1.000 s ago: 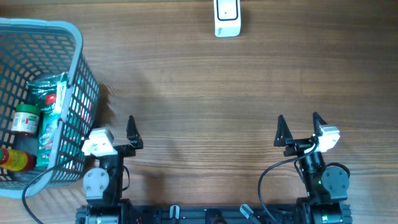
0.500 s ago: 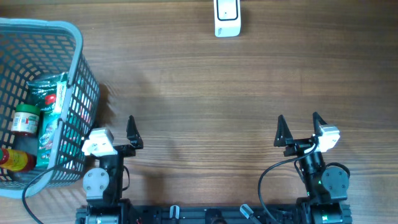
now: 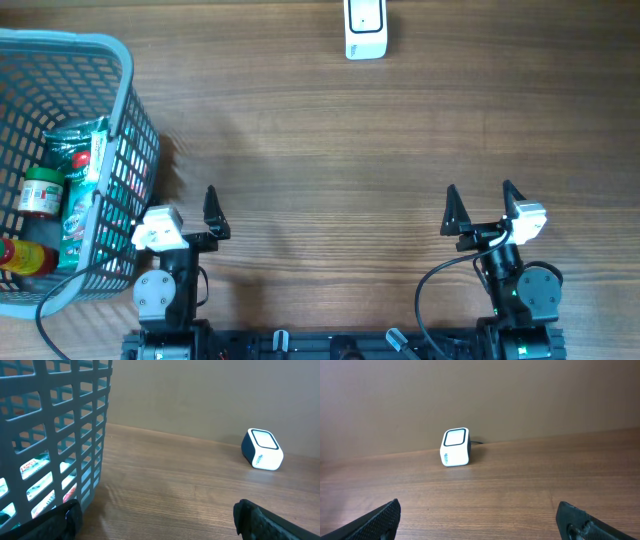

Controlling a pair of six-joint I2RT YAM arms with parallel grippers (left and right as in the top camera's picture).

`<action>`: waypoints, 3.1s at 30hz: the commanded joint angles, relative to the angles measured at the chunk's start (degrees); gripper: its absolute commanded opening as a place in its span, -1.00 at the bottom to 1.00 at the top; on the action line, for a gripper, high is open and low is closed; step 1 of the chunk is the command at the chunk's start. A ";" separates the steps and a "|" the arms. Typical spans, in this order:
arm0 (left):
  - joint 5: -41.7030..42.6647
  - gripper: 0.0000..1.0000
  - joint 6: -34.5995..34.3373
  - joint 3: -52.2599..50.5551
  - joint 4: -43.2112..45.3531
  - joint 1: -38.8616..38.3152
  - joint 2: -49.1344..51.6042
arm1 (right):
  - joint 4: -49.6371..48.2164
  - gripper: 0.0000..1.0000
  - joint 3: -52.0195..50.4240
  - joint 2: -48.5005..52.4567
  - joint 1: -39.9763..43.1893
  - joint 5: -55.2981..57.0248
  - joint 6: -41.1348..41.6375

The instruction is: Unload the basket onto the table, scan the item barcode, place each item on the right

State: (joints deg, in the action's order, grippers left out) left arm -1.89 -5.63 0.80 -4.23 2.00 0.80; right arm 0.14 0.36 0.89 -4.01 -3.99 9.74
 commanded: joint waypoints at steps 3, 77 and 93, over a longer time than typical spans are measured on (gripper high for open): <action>-0.76 1.00 0.92 -0.48 0.35 0.26 0.13 | -0.20 1.00 -0.07 -0.09 -0.31 1.03 -0.70; 2.03 1.00 -36.74 82.68 -64.26 39.43 75.06 | -0.20 0.99 -0.07 -0.09 -0.31 1.03 -0.68; 4.39 1.00 -31.65 82.66 -56.98 32.11 94.90 | -0.20 1.00 -0.07 -0.09 -0.31 1.03 -0.68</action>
State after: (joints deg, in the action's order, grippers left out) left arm 1.83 -38.39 83.22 -62.28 36.77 92.38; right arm 0.14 0.36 0.91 -4.01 -3.99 9.74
